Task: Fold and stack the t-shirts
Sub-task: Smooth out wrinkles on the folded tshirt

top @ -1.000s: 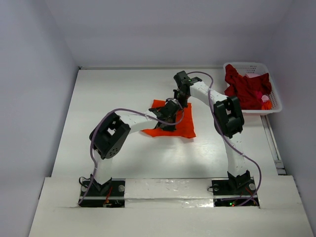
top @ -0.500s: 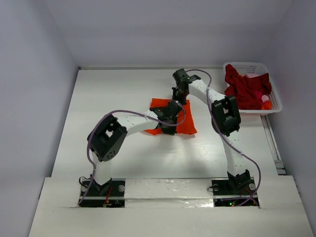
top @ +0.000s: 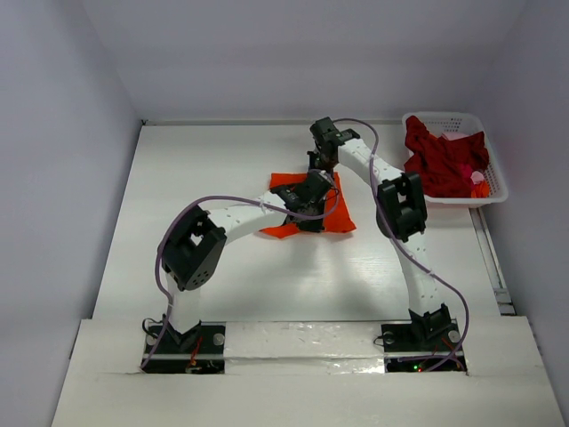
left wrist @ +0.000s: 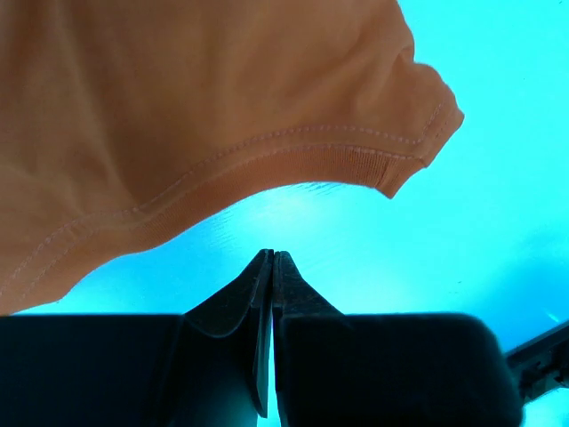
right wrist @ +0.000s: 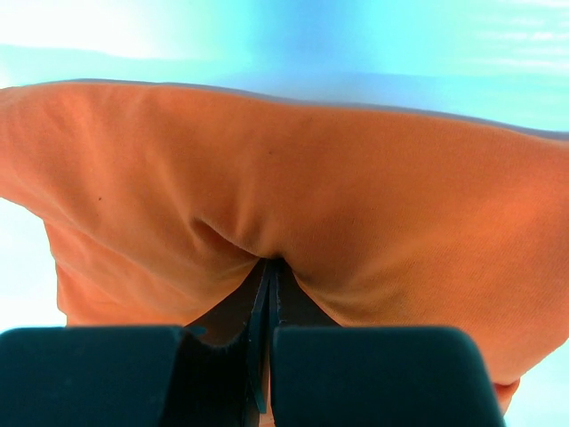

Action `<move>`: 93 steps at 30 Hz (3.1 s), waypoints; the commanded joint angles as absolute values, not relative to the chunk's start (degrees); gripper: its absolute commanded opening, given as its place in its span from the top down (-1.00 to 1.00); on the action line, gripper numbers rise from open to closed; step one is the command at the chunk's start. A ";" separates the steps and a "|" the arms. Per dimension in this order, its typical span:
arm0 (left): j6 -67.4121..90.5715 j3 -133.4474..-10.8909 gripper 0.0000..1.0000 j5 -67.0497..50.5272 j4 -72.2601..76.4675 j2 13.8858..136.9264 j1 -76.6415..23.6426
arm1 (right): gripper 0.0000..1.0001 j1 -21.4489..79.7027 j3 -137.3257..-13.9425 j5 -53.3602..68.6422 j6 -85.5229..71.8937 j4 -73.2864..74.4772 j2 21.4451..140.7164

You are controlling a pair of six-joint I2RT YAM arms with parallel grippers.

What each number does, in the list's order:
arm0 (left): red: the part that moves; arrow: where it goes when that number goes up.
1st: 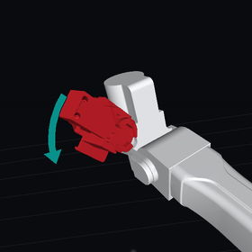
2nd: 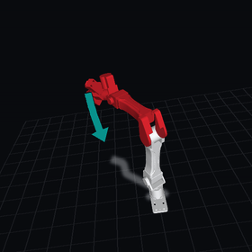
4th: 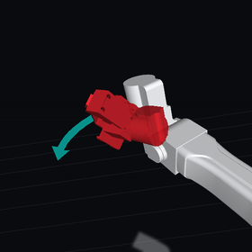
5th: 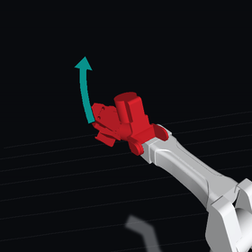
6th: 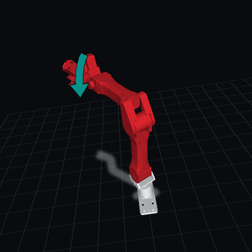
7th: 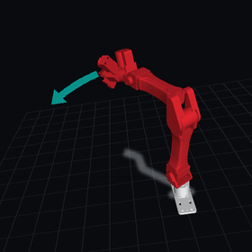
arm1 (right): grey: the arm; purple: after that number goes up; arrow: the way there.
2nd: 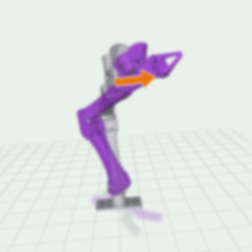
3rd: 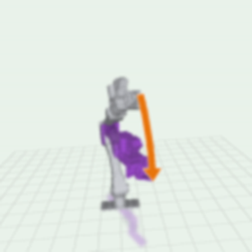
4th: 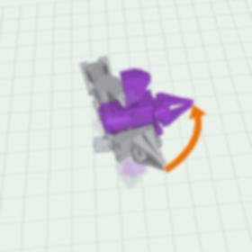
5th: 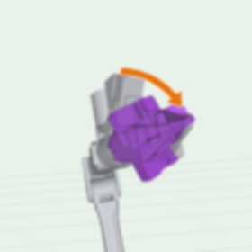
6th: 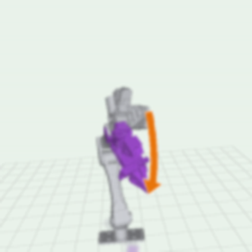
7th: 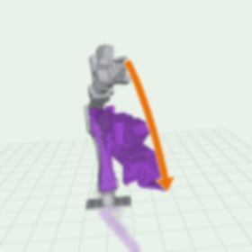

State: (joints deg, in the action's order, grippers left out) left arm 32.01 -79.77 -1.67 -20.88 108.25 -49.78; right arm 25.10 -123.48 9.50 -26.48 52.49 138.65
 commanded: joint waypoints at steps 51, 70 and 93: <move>36.82 -81.13 1.00 13.26 -25.84 97.39 -48.44 | -0.34 22.59 -116.48 7.31 -22.15 50.28 122.27; 30.59 -90.79 1.00 10.64 -17.58 113.28 -34.89 | 1.00 22.59 -93.96 7.56 -27.33 40.43 112.94; 30.85 -93.60 1.00 6.68 -13.01 121.11 -31.73 | 1.00 23.64 -82.80 8.88 -28.47 35.60 108.19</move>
